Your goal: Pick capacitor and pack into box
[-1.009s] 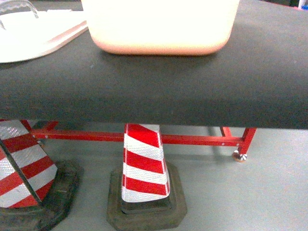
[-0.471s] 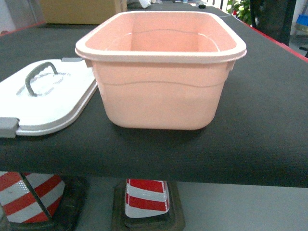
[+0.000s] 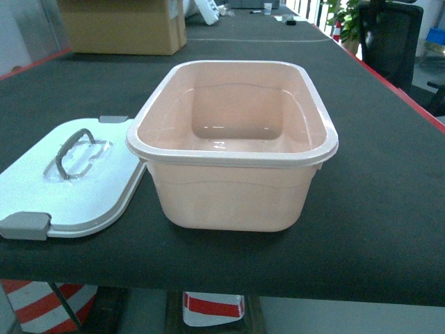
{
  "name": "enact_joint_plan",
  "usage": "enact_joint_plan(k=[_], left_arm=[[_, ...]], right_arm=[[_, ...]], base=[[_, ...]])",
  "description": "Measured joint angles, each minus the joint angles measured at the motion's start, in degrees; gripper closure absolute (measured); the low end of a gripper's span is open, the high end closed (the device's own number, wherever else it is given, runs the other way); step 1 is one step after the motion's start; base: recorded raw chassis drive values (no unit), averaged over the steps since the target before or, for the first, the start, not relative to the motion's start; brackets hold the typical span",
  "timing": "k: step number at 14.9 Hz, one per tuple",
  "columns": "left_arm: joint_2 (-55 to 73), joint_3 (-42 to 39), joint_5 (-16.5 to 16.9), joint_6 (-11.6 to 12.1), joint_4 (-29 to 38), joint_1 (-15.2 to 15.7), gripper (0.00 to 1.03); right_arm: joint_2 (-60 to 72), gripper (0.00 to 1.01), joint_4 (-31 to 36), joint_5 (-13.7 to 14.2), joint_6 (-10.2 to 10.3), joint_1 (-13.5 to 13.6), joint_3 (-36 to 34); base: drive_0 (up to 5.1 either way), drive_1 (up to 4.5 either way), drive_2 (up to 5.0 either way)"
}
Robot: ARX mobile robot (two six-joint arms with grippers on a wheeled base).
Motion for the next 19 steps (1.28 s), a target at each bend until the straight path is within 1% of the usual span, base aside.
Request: enact_joint_plan(k=[10, 11, 12, 13, 14, 15, 16, 17, 18, 19], left_arm=[[0.0, 0.0, 0.0, 0.0, 0.0, 0.0, 0.59], [0.3, 0.0, 0.7, 0.4, -0.3, 0.3, 0.59], [7.8, 0.5, 6.0, 2.3, 6.4, 1.3, 0.59], [20.8, 3.1, 5.2, 3.1, 17.3, -0.7, 0.59], [31.6, 5.8, 3.7, 3.1, 27.3, -2.8, 0.59], [44.0, 10.3, 1.5, 3.1, 38.0, -5.4, 0.59], [55.7, 16.1, -1.0, 3.2, 46.5, -8.3, 0.59], [64.6, 21.7, -2.9, 3.2, 50.9, -11.0, 0.59], [74.6, 28.7, -4.8, 3.8, 52.3, -14.6, 0.59], [83.9, 36.1, -6.7, 5.0, 51.7, -17.8, 0.59]], right_arm=[[0.0, 0.03, -0.2, 0.0, 0.0, 0.0, 0.0], [0.0, 0.03, -0.2, 0.0, 0.0, 0.0, 0.0], [0.0, 0.03, -0.2, 0.0, 0.0, 0.0, 0.0], [0.0, 0.03, -0.2, 0.0, 0.0, 0.0, 0.0], [0.0, 0.03, -0.2, 0.0, 0.0, 0.0, 0.0], [0.0, 0.03, -0.2, 0.0, 0.0, 0.0, 0.0], [0.0, 0.03, -0.2, 0.0, 0.0, 0.0, 0.0], [0.0, 0.03, -0.2, 0.0, 0.0, 0.0, 0.0], [0.0, 0.03, -0.2, 0.0, 0.0, 0.0, 0.0], [0.0, 0.03, -0.2, 0.0, 0.0, 0.0, 0.0]], base=[[0.0, 0.00, 0.0], [0.0, 0.00, 0.0], [0.0, 0.00, 0.0], [0.0, 0.00, 0.0], [0.0, 0.00, 0.0], [0.0, 0.00, 0.0], [0.0, 0.00, 0.0], [0.0, 0.00, 0.0], [0.0, 0.00, 0.0], [0.0, 0.00, 0.0]])
